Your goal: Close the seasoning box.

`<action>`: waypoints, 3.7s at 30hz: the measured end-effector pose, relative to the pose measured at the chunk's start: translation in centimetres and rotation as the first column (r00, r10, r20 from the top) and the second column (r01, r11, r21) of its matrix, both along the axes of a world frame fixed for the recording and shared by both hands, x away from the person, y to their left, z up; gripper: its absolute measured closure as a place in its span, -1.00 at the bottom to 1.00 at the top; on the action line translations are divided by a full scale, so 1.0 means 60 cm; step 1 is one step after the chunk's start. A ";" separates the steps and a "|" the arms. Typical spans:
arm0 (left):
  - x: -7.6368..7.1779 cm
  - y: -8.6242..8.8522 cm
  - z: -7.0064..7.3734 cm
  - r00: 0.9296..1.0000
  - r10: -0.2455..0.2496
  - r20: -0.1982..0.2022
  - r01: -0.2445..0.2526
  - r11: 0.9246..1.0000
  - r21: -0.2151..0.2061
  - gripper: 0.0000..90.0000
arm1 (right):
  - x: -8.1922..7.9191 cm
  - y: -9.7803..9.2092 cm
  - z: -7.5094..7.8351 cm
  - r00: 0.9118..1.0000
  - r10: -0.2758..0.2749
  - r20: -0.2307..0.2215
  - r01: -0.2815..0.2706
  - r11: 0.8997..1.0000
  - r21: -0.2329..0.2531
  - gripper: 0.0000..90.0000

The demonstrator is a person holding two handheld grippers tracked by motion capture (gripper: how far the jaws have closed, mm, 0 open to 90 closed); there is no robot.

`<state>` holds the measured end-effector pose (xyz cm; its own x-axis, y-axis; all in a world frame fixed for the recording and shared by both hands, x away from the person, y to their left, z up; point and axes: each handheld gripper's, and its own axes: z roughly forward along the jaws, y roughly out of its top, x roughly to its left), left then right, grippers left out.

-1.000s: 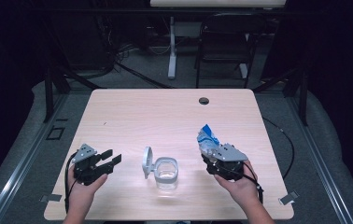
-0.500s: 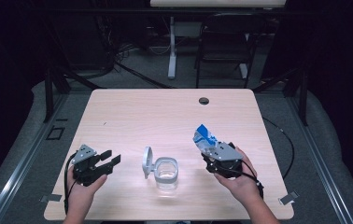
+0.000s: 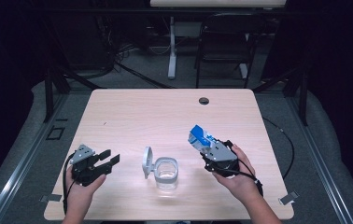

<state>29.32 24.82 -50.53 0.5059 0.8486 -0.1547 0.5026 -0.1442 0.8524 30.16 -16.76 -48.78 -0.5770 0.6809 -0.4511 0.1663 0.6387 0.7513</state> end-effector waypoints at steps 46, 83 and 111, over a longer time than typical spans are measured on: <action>-0.003 0.002 0.006 1.000 -0.001 0.008 0.001 1.000 -0.004 0.18 | -0.015 0.041 -0.006 0.994 0.056 0.095 -0.031 0.969 -0.246 -0.13; -0.004 0.002 0.007 1.000 0.002 0.013 -0.002 1.000 -0.008 0.18 | -0.024 0.061 -0.015 0.987 0.152 0.046 -0.124 0.919 -0.375 -0.13; -0.004 0.003 0.008 1.000 -0.002 0.013 0.002 1.000 -0.005 0.18 | -0.027 0.073 -0.028 0.983 0.168 0.077 -0.103 0.843 -0.527 -0.12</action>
<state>29.08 25.02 -50.04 0.5092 0.8471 -0.1521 0.4915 -0.1412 0.8593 28.51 -12.41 -50.45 -0.5679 0.2472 -0.7851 -0.0174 0.9500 0.3117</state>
